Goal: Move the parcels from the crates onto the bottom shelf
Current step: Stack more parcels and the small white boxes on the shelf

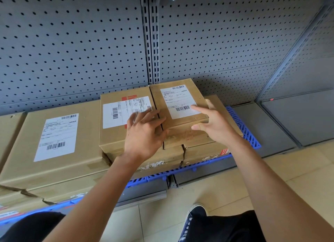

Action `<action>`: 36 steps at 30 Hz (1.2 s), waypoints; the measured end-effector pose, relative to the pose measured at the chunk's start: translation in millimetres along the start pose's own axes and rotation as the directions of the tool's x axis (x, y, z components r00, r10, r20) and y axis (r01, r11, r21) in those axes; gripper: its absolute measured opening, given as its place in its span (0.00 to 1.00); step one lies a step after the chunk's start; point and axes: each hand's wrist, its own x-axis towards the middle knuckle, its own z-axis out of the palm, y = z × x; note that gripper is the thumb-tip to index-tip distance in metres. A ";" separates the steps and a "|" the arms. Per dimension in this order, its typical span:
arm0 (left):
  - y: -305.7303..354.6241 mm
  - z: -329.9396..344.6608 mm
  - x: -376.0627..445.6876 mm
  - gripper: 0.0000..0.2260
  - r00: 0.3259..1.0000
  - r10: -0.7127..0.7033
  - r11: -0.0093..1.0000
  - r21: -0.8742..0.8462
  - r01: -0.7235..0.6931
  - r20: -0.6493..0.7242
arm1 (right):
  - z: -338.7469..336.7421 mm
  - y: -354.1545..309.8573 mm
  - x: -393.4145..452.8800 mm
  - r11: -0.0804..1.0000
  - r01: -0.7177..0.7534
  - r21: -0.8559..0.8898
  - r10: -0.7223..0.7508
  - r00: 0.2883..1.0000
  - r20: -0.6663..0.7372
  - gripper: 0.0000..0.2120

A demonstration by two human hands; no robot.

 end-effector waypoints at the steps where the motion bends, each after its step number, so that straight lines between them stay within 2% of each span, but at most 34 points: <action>1: -0.6 0.4 -0.2 0.17 1.000 0.002 1.000 -0.001 -0.002 -0.006 | 0.4 0.0 -0.3 1.000 0.002 -0.003 -0.002 1.000 0.004 0.36; 6: -1.5 2.7 -0.7 0.19 1.000 -0.001 1.000 -0.003 0.001 0.002 | 2.6 3.0 -1.2 0.998 -0.002 -0.063 0.002 1.000 -0.002 0.35; 9: -3.2 3.8 -0.6 0.19 1.000 0.011 1.000 0.007 -0.011 0.006 | 6.4 3.9 -1.9 0.984 0.010 -0.177 -0.016 0.999 -0.028 0.37; 13: -3.8 4.0 -0.1 0.19 0.999 0.034 0.999 0.041 -0.034 0.011 | 13.5 0.6 -3.1 0.919 0.025 -0.393 -0.057 0.996 -0.069 0.41; 19: -0.1 1.7 -0.9 0.20 0.998 0.060 0.993 0.096 -0.062 0.028 | 26.4 -8.5 -5.6 0.803 0.032 -0.595 -0.085 0.995 -0.060 0.46; 24: 6.8 -0.8 0.2 0.21 0.996 0.064 0.972 0.220 -0.077 0.065 | 32.0 -8.5 -2.7 0.729 0.015 -0.685 -0.092 0.993 -0.076 0.48; 29: 7.7 -1.0 1.6 0.22 0.992 0.057 0.962 0.261 -0.085 0.113 | 33.3 -9.4 -4.0 0.690 0.031 -0.723 -0.122 0.990 -0.073 0.47; 36: 10.9 -10.7 7.2 0.23 0.985 0.023 0.984 0.171 -0.053 0.173 | 34.0 -9.7 -10.9 0.598 0.063 -0.799 -0.175 0.983 -0.053 0.42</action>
